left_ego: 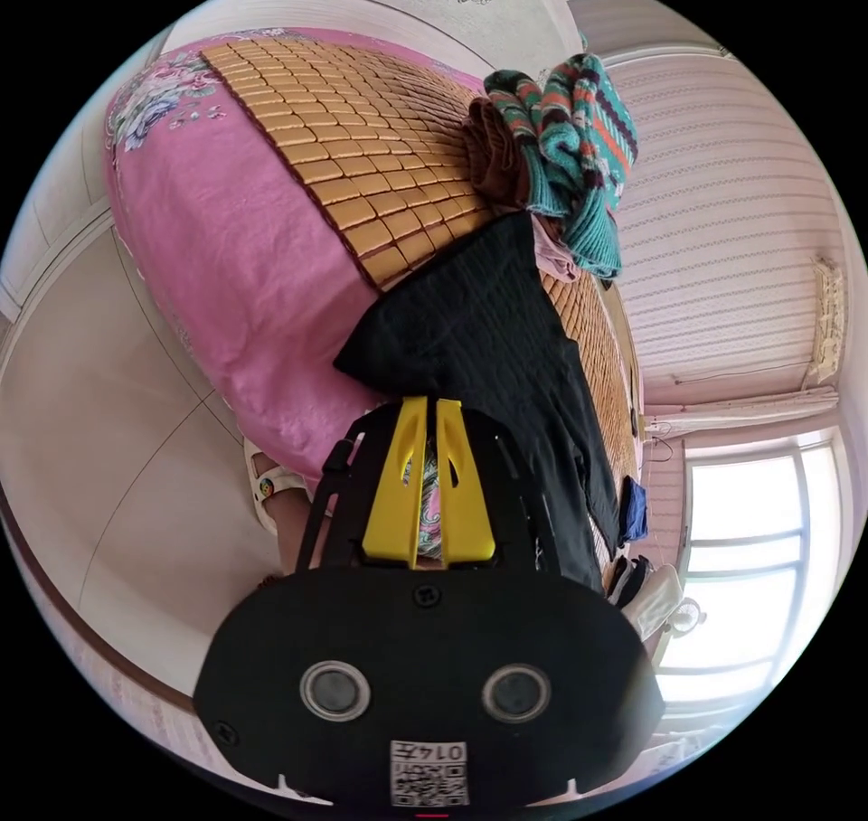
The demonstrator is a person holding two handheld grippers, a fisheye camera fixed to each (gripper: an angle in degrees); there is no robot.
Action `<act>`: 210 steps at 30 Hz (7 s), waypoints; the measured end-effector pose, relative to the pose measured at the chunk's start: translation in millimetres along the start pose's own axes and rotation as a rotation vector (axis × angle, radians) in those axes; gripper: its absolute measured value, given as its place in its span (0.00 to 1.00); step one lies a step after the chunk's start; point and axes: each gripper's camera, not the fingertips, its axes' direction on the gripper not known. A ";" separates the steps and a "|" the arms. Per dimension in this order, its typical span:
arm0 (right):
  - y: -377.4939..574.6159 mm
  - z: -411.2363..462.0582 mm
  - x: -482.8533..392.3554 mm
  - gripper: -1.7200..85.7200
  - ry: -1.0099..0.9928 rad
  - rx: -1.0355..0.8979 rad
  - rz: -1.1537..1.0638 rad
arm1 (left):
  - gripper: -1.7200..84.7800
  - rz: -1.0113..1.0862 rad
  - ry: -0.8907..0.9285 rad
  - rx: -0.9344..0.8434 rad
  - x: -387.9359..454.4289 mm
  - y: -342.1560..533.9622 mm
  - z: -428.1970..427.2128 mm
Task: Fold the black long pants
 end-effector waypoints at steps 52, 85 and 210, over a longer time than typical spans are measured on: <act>-135.7 3.6 -163.2 0.02 -0.113 -0.051 -0.144 | 0.06 0.385 -0.480 0.021 161.8 4.4 191.5; 149.6 106.6 -555.7 0.04 0.242 -0.547 -1.372 | 0.02 1.524 -0.310 -0.404 358.5 411.3 407.1; 122.6 -91.1 -351.8 0.04 0.387 0.290 -0.477 | 0.07 1.343 -0.197 -0.296 225.0 523.2 382.9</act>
